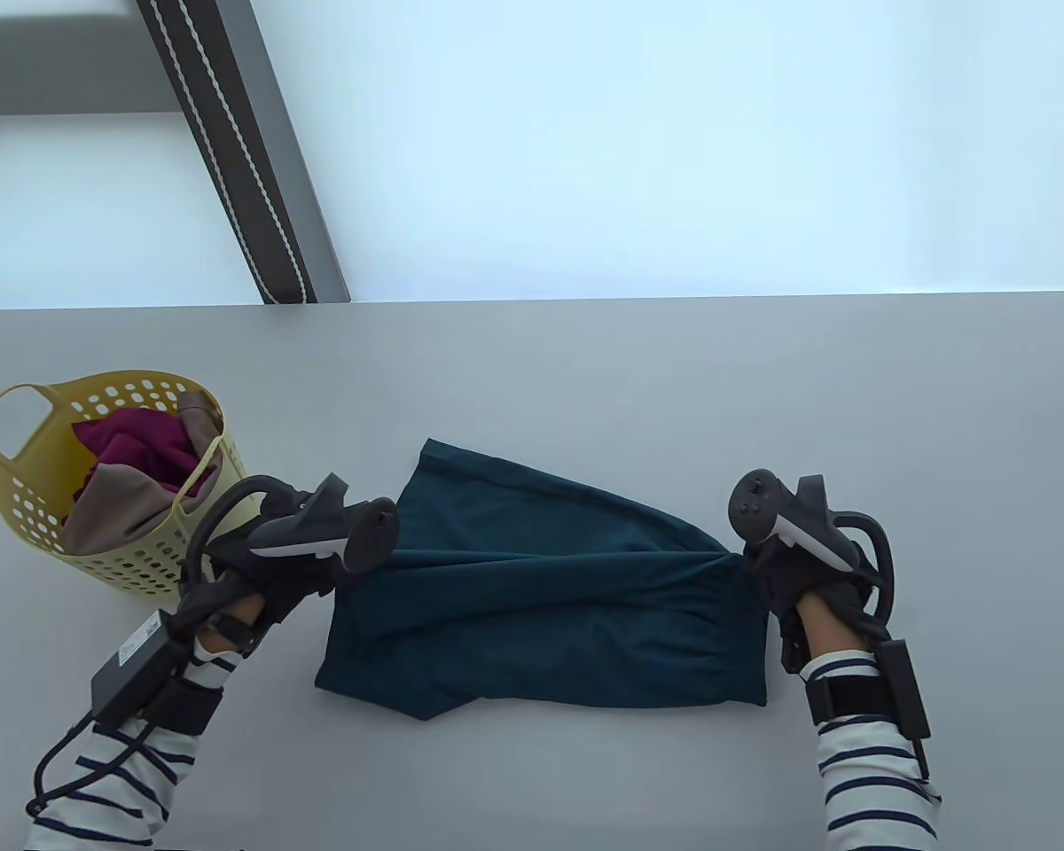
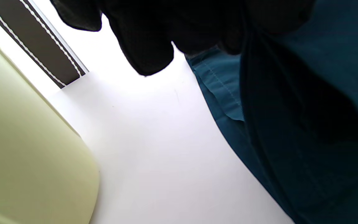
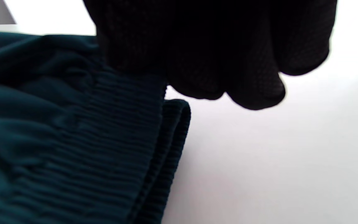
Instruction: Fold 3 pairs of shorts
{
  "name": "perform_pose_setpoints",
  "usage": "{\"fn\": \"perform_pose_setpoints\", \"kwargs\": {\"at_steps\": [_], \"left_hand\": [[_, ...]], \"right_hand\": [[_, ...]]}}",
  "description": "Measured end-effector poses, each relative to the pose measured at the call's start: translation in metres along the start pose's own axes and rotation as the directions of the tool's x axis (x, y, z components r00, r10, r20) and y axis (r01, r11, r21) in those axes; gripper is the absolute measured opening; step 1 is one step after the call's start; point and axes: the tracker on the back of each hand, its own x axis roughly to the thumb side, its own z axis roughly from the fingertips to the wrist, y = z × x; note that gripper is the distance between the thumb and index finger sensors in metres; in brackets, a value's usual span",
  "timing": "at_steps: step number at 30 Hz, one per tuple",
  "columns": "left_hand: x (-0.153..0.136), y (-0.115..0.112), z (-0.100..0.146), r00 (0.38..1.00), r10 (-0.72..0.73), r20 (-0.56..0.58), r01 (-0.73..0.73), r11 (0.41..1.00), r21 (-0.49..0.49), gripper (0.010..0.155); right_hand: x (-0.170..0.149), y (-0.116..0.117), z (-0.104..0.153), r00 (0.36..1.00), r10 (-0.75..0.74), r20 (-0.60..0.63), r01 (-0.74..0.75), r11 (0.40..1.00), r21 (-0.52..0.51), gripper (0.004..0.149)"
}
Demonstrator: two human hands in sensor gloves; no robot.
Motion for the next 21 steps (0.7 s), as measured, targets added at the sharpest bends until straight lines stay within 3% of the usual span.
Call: {"fn": "perform_pose_setpoints", "kwargs": {"at_steps": [4, 8, 11, 13, 16, 19, 21], "left_hand": [[0.005, -0.016, -0.027, 0.998, 0.022, -0.061, -0.023, 1.000, -0.015, 0.041], [0.007, -0.030, -0.039, 0.990, 0.023, -0.141, -0.017, 0.999, 0.039, 0.041], [0.010, -0.032, -0.033, 0.979, -0.035, -0.199, 0.059, 0.992, 0.115, 0.057], [0.011, -0.028, -0.016, 0.975, -0.083, -0.207, 0.121, 0.977, 0.178, 0.066], [0.016, -0.023, 0.021, 0.981, -0.084, -0.173, 0.134, 0.944, 0.301, 0.068], [0.025, -0.029, 0.057, 0.994, -0.087, -0.062, 0.103, 0.934, 0.342, 0.060], [0.033, -0.042, 0.077, 0.995, -0.101, 0.005, 0.094, 0.943, 0.321, 0.055]], "right_hand": [[0.001, 0.015, -0.007, 0.996, 0.049, -0.081, -0.052, 0.998, -0.035, 0.042], [0.003, 0.024, -0.005, 0.990, 0.098, -0.105, -0.106, 0.992, -0.074, 0.044], [0.001, 0.018, 0.002, 0.989, 0.108, -0.101, -0.120, 0.985, -0.124, 0.046], [-0.001, 0.009, 0.011, 0.991, 0.100, -0.095, -0.116, 0.976, -0.182, 0.046], [-0.006, -0.001, 0.026, 0.994, 0.098, -0.057, -0.108, 0.972, -0.207, 0.049], [-0.011, -0.002, 0.040, 0.993, 0.110, -0.032, -0.113, 0.984, -0.135, 0.054], [-0.016, 0.003, 0.045, 0.991, 0.133, -0.007, -0.133, 0.991, 0.002, 0.064]]}}
